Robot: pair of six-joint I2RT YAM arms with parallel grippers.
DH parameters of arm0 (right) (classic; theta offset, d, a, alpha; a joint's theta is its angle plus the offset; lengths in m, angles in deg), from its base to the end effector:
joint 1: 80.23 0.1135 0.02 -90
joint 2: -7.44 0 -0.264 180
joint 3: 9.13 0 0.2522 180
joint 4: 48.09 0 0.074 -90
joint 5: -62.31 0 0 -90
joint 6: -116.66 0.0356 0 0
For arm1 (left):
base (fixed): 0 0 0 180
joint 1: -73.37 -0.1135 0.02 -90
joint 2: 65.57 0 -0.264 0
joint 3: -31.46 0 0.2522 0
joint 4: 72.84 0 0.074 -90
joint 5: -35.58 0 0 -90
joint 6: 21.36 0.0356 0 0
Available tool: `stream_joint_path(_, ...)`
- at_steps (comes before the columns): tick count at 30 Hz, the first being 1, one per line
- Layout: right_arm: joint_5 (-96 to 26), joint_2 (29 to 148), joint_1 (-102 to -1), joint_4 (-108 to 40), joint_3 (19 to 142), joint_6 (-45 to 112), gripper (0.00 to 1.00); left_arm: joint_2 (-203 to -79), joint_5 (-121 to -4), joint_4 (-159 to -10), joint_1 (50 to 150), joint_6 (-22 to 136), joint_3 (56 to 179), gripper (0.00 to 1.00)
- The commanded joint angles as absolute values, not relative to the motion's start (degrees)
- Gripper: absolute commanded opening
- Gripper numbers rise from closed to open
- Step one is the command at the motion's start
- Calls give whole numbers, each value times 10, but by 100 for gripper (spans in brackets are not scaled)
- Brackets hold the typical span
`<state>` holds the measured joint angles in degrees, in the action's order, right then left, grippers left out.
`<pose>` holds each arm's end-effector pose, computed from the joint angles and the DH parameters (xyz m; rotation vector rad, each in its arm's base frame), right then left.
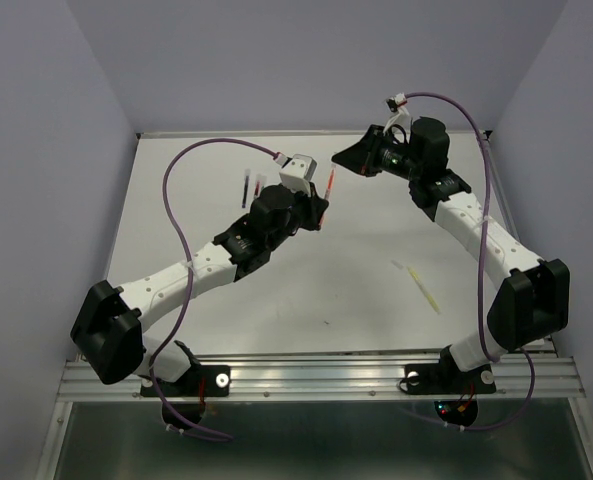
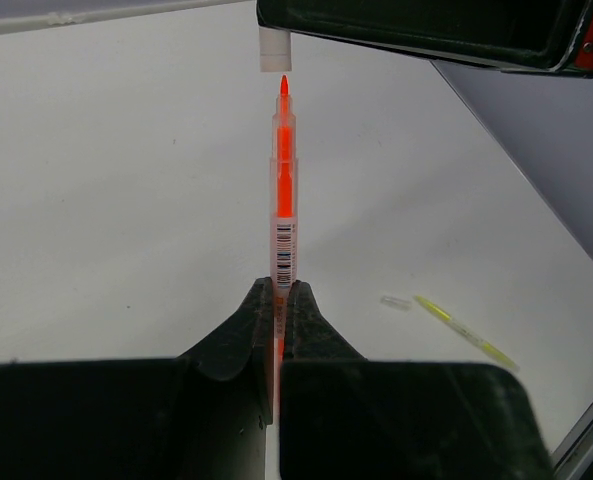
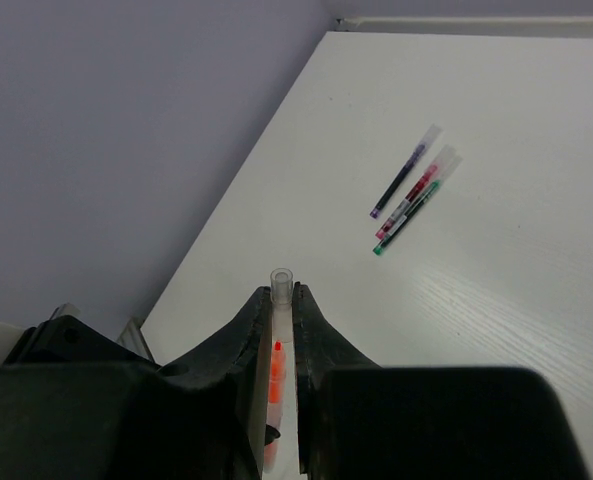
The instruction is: Insert the pens into the pen caps
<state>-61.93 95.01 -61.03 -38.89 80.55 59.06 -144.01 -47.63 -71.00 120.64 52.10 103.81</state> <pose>0.3367 0.1385 0.3738 -0.2722 1.7956 1.1597 0.2249 -0.2373 0.3373 0.3594 1.6604 -0.7469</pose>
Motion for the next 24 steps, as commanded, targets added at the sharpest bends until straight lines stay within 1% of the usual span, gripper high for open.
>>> stream_joint_path(1,-601,936,-608,-423,800,581,14,-1420,-454,-703,1209,521,1032,0)
stream_joint_path(5,-606,939,-608,-424,800,584,14,-1420,-467,-699,1210,520,1031,0)
stream_joint_path(19,-670,953,-608,-420,812,595,13,-1419,-453,-699,1210,524,1037,0)
stream_joint_path(24,-657,955,-608,-410,815,588,13,-1411,-452,-692,1209,522,1032,0)
